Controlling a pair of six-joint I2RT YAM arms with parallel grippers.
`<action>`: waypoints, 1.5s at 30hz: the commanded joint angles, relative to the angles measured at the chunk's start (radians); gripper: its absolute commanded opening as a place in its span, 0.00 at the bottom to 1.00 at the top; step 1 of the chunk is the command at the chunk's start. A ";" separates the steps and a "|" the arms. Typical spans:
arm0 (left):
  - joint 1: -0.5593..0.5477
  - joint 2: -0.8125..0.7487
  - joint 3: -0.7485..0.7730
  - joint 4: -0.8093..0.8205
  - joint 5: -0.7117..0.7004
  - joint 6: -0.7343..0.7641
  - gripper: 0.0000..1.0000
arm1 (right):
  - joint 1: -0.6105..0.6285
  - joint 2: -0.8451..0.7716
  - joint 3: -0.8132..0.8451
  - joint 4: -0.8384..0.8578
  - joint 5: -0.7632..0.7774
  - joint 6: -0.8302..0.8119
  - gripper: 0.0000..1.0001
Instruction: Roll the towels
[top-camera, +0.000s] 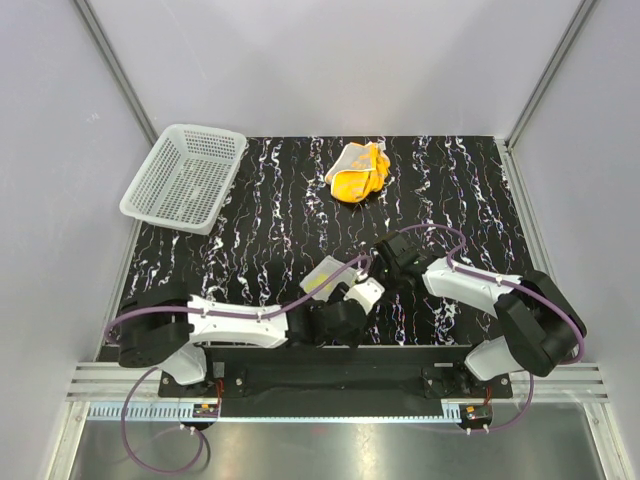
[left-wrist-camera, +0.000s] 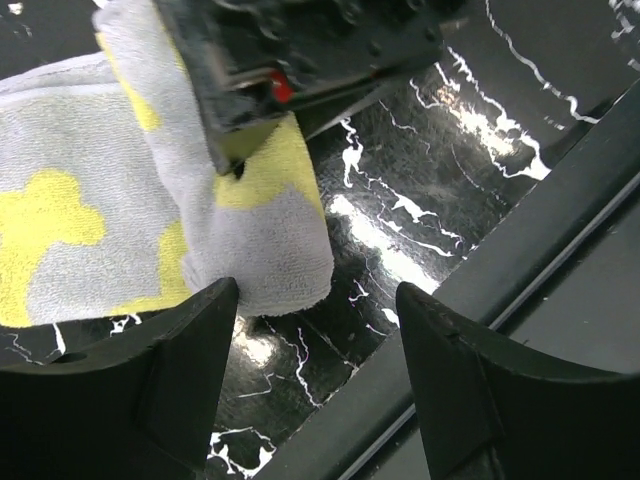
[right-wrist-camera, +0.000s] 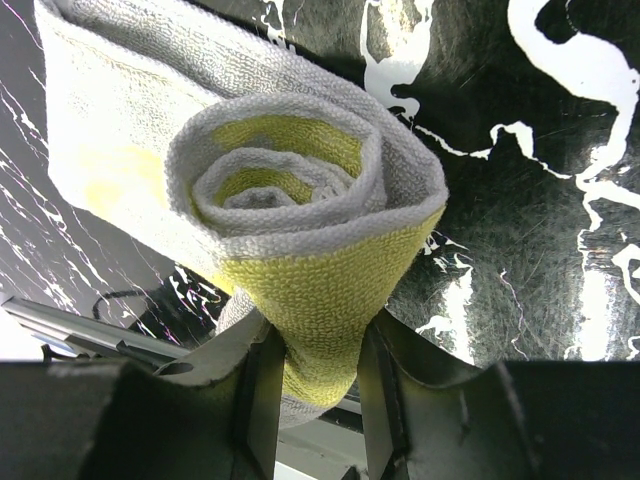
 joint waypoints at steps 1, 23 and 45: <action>-0.008 0.041 0.068 0.022 -0.074 0.032 0.70 | 0.014 0.004 0.015 -0.025 -0.002 -0.012 0.38; 0.004 0.261 0.196 -0.224 -0.175 -0.080 0.20 | 0.012 -0.023 0.001 -0.030 -0.029 -0.020 0.37; 0.089 0.127 0.139 -0.150 0.175 -0.131 0.00 | -0.018 -0.146 0.223 -0.430 0.319 -0.054 1.00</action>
